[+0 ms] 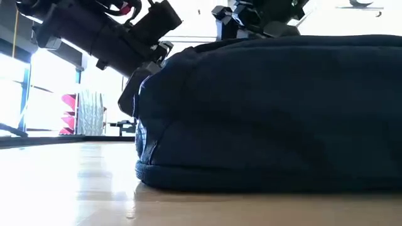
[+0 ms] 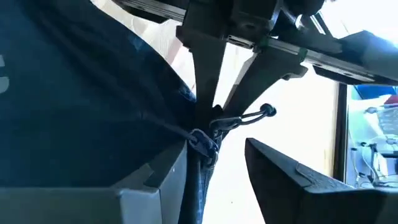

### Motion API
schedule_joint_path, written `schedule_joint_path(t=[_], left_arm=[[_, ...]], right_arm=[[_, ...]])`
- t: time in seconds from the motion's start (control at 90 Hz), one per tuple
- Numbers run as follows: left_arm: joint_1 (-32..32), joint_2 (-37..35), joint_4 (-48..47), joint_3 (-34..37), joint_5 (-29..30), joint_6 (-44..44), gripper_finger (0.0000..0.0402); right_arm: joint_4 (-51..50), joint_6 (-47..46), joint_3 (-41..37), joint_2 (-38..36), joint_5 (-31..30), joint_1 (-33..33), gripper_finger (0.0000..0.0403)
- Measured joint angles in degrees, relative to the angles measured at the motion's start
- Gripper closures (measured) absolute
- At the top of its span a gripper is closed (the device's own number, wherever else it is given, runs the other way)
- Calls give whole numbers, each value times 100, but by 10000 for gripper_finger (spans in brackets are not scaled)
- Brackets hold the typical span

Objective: Unpack backpack
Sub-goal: Open the backpack

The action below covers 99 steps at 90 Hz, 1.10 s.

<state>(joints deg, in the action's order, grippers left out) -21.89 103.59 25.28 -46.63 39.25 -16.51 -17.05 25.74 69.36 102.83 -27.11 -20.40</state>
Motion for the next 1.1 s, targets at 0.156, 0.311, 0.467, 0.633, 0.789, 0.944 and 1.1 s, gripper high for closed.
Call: schedule_joint_path(t=[0.156,0.311,0.467,0.633,0.789,0.944,1.1], left_arm=[[0,0,24,0,0,0,401],[0,0,33,0,0,0,401],[-2,0,83,0,-2,4,401],[-4,0,80,9,-18,0,401],[-2,0,88,8,-19,40,401],[0,0,125,-2,-8,52,401],[-23,0,137,-4,50,36,401]], right_arm=[[4,15,-2,0,327,61,265],[50,24,-2,0,321,82,265],[276,-21,-2,127,185,90,273],[379,-242,0,263,145,92,344],[284,-682,0,177,9,91,392],[10,-972,-2,-35,-7,38,398],[-456,-1717,-2,-242,-88,9,401]])
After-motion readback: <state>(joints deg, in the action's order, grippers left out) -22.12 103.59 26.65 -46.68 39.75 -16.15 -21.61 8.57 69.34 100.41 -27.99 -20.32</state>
